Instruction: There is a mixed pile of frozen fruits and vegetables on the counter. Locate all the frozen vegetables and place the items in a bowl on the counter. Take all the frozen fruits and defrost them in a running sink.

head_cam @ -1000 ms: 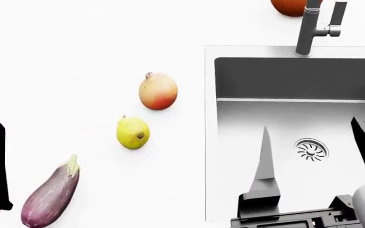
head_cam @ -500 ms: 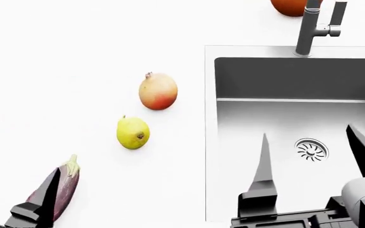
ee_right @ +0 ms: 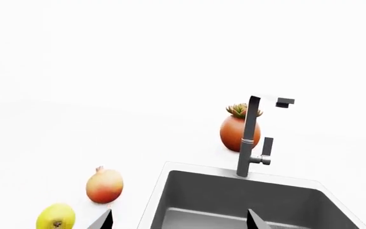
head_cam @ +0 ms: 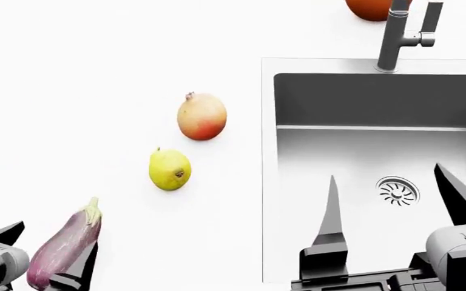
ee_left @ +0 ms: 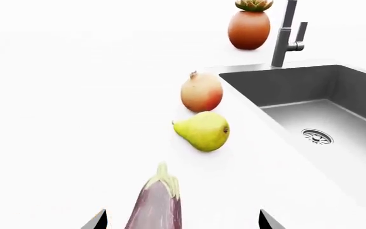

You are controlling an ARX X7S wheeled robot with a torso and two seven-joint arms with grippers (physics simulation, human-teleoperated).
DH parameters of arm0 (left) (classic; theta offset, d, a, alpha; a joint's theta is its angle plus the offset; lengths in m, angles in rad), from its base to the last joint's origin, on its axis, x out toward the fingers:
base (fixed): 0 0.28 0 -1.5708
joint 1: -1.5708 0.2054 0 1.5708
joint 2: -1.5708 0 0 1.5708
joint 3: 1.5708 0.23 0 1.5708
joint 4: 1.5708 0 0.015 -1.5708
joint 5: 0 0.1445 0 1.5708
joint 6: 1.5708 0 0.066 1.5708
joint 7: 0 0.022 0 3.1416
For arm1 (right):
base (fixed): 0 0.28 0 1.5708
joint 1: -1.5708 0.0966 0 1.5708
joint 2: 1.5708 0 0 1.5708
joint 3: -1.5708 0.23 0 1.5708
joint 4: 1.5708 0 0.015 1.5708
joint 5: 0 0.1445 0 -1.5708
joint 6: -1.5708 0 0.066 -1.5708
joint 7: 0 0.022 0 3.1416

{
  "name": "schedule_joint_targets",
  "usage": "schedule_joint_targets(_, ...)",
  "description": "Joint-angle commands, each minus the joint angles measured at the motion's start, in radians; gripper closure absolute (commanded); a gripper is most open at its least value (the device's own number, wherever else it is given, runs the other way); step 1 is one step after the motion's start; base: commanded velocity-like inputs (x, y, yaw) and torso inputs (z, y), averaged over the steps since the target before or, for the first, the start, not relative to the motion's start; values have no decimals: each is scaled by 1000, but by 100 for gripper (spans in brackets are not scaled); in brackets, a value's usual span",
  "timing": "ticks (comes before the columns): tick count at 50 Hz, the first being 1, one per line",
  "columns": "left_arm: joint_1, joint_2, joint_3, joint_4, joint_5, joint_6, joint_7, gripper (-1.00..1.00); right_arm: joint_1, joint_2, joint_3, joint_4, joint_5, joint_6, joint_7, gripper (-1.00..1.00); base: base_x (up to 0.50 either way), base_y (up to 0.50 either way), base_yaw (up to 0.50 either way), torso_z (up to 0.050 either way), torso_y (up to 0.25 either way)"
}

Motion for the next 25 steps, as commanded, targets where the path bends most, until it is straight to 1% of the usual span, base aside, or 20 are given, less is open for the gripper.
schedule_joint_targets(1, 3, 14, 24, -50, 10, 4, 8, -100, 0, 3, -3, 2, 1, -3, 2, -100, 0, 0, 0, 0, 0)
schedule_joint_targets(7, 8, 12, 18, -78, 17, 16, 14, -100, 1, 2, -9, 4, -2, -4, 2, -100, 0, 0, 0, 0, 0)
schedule_joint_targets(19, 9, 21, 57, -146, 64, 46, 38, -100, -4, 3, -8, 7, -3, -14, -2, -100, 0, 0, 0, 0, 0)
schedule_joint_targets(25, 7, 36, 60, -219, 91, 76, 47, -100, -5, -1, -13, 12, -5, -19, -9, -100, 0, 0, 0, 0, 0)
